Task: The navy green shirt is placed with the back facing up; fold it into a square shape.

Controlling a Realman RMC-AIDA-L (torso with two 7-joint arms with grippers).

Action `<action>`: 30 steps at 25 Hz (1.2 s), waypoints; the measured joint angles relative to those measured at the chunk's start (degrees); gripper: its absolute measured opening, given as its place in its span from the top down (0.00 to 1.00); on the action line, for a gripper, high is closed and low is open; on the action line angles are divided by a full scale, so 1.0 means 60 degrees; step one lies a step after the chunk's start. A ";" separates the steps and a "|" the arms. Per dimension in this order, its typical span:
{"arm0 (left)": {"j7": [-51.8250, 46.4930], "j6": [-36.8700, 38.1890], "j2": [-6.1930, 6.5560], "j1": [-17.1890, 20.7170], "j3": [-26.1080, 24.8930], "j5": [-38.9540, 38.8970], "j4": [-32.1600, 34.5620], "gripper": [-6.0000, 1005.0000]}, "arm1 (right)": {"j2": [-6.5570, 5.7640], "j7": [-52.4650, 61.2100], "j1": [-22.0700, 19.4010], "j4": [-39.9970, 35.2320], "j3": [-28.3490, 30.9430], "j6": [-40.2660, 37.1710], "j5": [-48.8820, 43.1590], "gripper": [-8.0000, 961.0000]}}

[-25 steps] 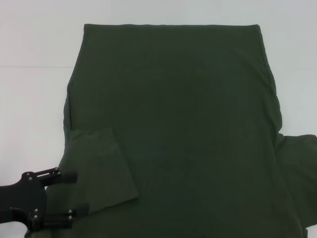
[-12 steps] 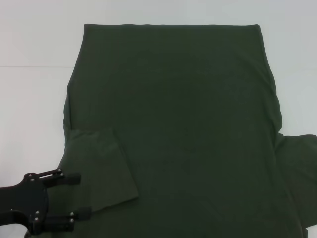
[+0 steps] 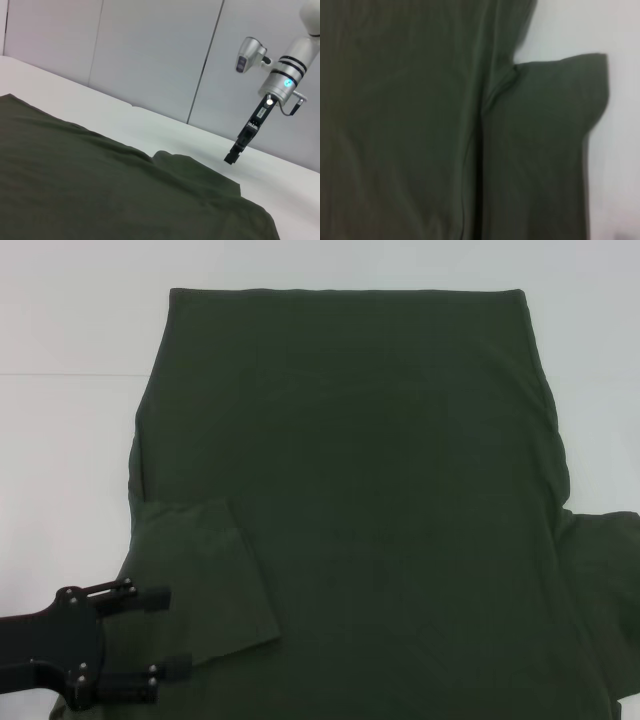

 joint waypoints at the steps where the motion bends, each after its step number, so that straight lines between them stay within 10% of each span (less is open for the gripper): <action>1: 0.0001 -0.0015 0.0004 -0.0004 -0.0001 0.0000 -0.0030 0.14 | -0.0021 -0.0021 0.0034 0.0171 -0.0040 0.0140 0.0001 0.06; 30: 0.0014 -0.0152 0.0062 -0.0058 0.0010 0.0001 -0.0404 0.14 | -0.0001 -0.0021 0.0243 0.1424 -0.1200 0.1728 -0.0023 0.17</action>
